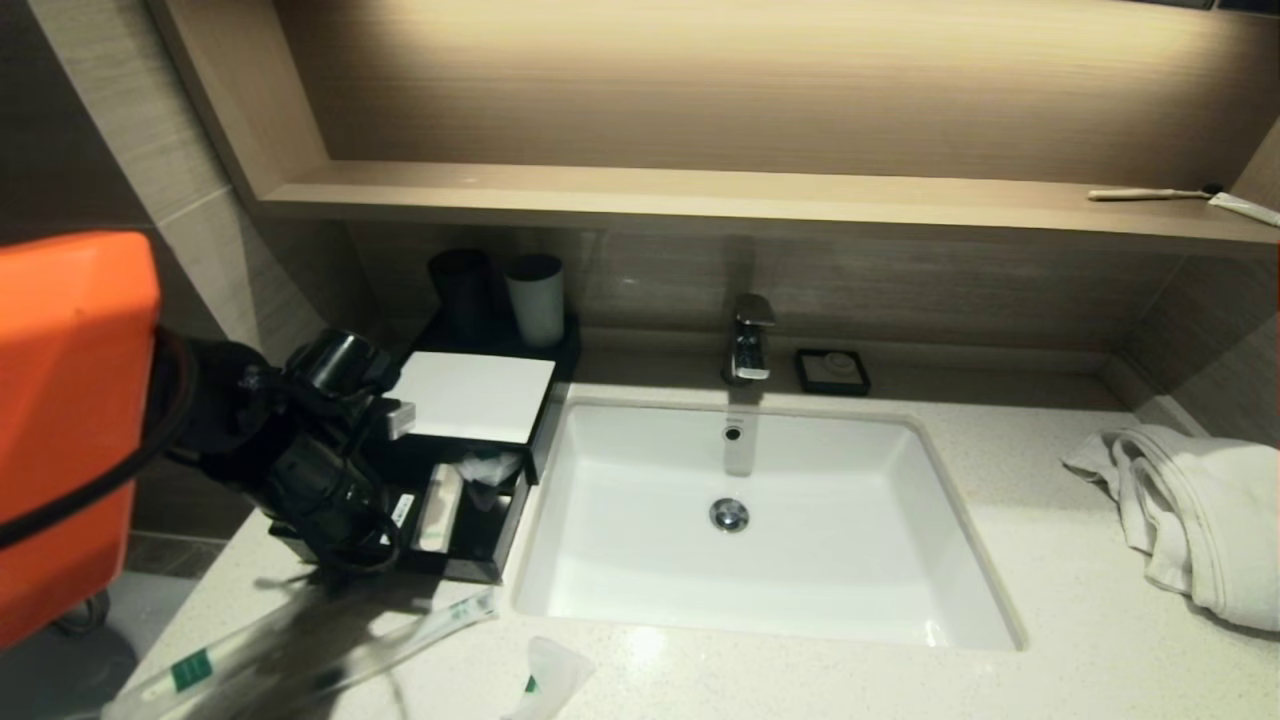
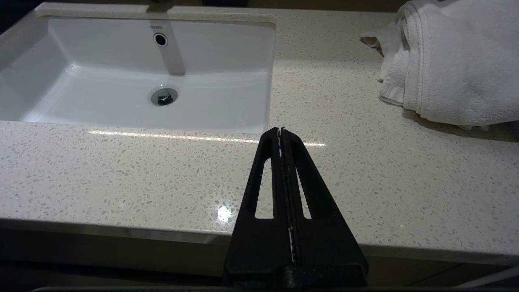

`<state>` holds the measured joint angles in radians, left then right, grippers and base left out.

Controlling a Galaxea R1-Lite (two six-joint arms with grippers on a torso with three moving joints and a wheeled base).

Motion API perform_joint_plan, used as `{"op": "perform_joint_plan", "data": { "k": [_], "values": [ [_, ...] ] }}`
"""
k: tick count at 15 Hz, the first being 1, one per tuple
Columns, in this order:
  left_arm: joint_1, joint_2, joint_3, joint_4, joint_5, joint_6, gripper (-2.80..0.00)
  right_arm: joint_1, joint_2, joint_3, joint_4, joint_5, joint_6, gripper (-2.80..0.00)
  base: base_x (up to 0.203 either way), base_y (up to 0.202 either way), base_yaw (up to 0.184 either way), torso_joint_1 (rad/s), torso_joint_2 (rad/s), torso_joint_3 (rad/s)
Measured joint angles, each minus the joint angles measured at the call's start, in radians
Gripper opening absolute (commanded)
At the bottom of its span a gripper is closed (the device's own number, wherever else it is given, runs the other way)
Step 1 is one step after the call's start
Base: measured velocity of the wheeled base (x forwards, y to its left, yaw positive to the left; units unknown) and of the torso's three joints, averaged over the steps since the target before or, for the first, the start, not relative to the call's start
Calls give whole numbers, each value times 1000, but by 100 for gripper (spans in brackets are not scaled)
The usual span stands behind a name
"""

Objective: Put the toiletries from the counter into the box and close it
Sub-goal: Open the drawer

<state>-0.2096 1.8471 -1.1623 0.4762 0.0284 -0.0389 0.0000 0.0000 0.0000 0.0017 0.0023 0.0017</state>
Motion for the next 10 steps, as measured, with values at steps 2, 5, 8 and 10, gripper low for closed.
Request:
{"op": "perform_joint_plan", "data": {
  "k": [2,5,8,10],
  "values": [
    [0,-12,4,14,-1,0,-280,0,0,0,0,0,0,-280,0,0,0,0,0,0],
    [0,-24,15,16,-1,-4,-280,0,0,0,0,0,0,-280,0,0,0,0,0,0],
    [0,-45,17,16,-2,-9,-280,0,0,0,0,0,0,-280,0,0,0,0,0,0],
    [0,-80,17,18,-1,-9,-280,0,0,0,0,0,0,-280,0,0,0,0,0,0]
  ]
}}
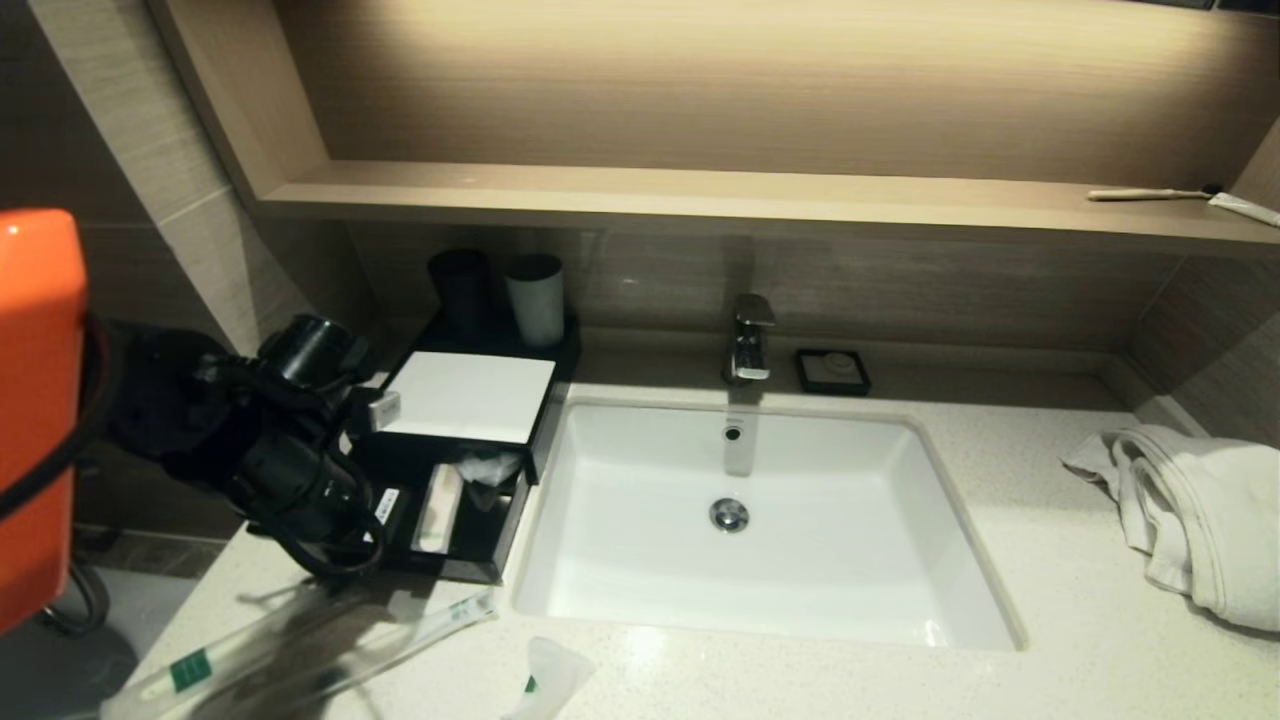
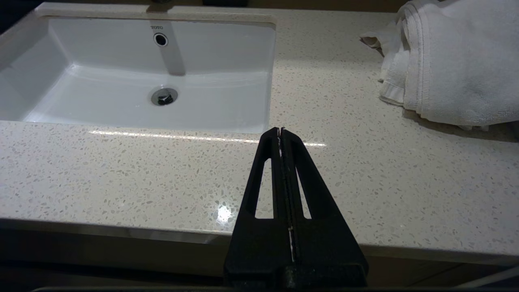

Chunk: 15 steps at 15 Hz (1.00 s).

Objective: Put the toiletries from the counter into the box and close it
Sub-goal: Open the drawer, then pick up the bathroom toiletry

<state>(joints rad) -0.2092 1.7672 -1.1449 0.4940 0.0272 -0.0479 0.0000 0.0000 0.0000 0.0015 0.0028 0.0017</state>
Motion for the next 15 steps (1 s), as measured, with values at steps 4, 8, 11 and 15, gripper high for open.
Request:
{"op": "perform_joint_plan", "data": {
  "k": [4,8,11,15],
  "values": [
    [1,-150,33,36,-1,3,-280,0,0,0,0,0,0,-280,0,0,0,0,0,0],
    [51,-352,185,51,0,21,-280,0,0,0,0,0,0,-280,0,0,0,0,0,0],
    [165,-471,303,54,-3,128,-280,0,0,0,0,0,0,-280,0,0,0,0,0,0],
    [292,-544,390,52,-10,246,-280,0,0,0,0,0,0,-280,0,0,0,0,0,0]
  ]
}}
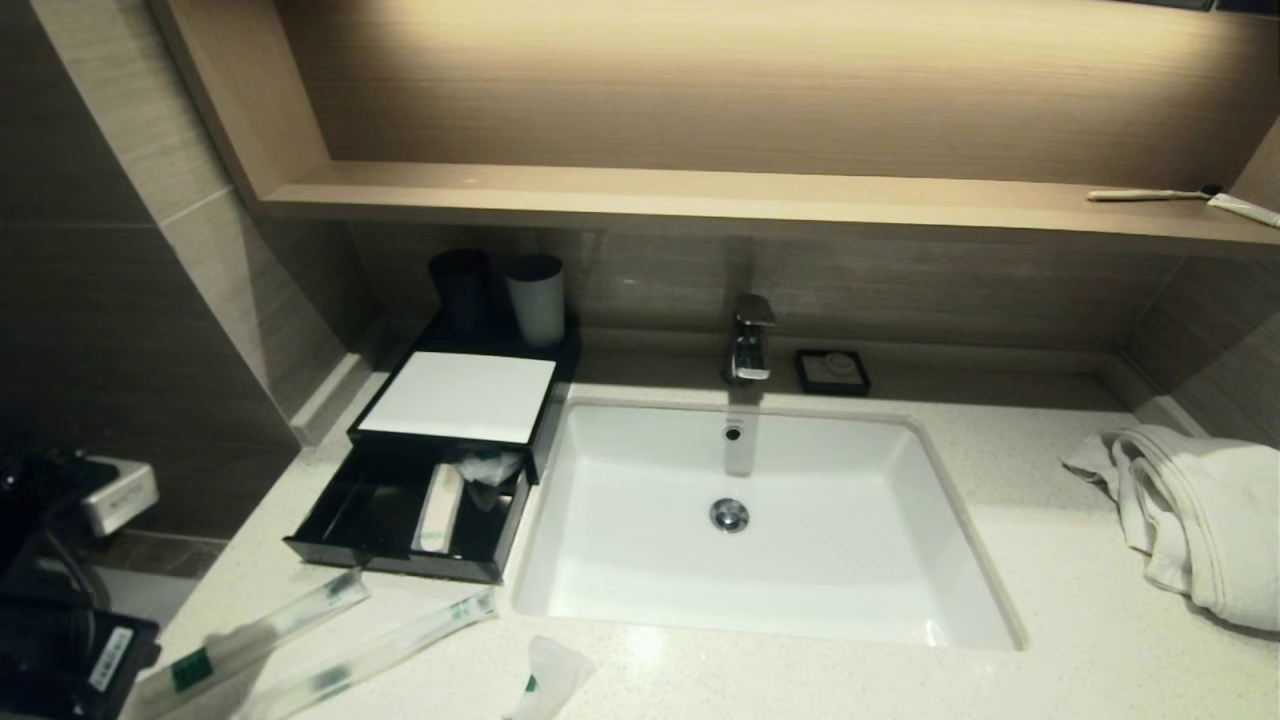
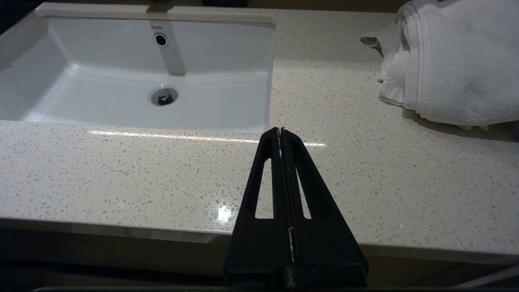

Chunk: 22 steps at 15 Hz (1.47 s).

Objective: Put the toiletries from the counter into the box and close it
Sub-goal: Pick up the bathroom toiletry

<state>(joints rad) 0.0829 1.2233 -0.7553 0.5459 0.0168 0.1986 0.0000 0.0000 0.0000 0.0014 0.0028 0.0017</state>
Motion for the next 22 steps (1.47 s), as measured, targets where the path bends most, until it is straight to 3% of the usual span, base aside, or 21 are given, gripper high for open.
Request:
{"op": "perform_joint_plan", "data": {
  "k": [3,6,14,19,22],
  "values": [
    [42,-16,34,-2,1,13,-280,0,0,0,0,0,0,-280,0,0,0,0,0,0],
    [118,-20,66,-13,-1,97,-280,0,0,0,0,0,0,-280,0,0,0,0,0,0],
    [441,10,87,0,-77,439,-280,0,0,0,0,0,0,-280,0,0,0,0,0,0],
    [500,34,115,-14,-86,627,-280,0,0,0,0,0,0,-280,0,0,0,0,0,0],
    [502,72,109,-23,-128,806,-280,0,0,0,0,0,0,-280,0,0,0,0,0,0]
  ]
}}
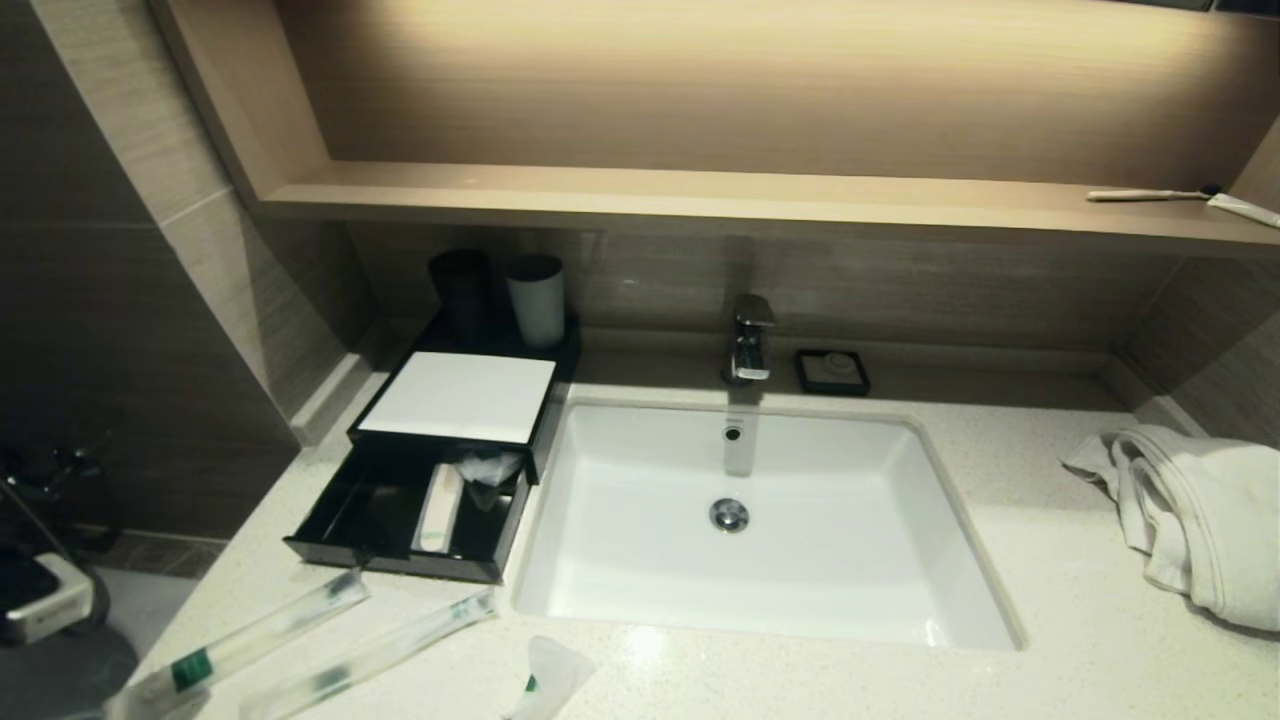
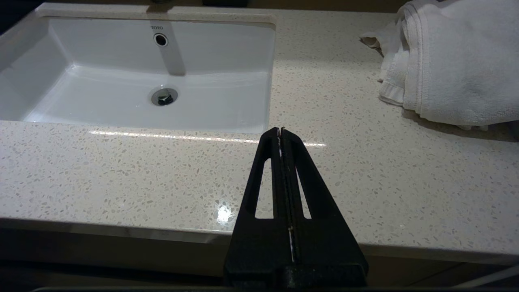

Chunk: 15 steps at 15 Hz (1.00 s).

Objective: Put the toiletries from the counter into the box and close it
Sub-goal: Pick up the bathroom toiletry

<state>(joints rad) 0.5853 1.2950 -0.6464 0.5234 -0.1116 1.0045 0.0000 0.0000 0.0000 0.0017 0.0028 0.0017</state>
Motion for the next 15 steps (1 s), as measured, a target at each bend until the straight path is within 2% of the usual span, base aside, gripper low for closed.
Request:
{"op": "perform_joint_plan", "data": {
  "k": [2,3,6,9,13,14,15],
  "values": [
    [1,36,-2,0,-9,102,-280,0,0,0,0,0,0,-280,0,0,0,0,0,0],
    [2,53,-2,0,-13,132,-280,0,0,0,0,0,0,-280,0,0,0,0,0,0],
    [3,100,-3,-1,-36,177,-280,0,0,0,0,0,0,-280,0,0,0,0,0,0],
    [12,164,-16,-10,-35,252,-280,0,0,0,0,0,1,-280,0,0,0,0,0,0],
    [23,222,-21,-33,-36,270,-280,0,0,0,0,0,0,-280,0,0,0,0,0,0],
    [23,233,-21,-41,-36,270,-92,0,0,0,0,0,0,-280,0,0,0,0,0,0],
    [24,243,-21,-47,-36,272,0,0,0,0,0,0,0,-280,0,0,0,0,0,0]
  ]
}}
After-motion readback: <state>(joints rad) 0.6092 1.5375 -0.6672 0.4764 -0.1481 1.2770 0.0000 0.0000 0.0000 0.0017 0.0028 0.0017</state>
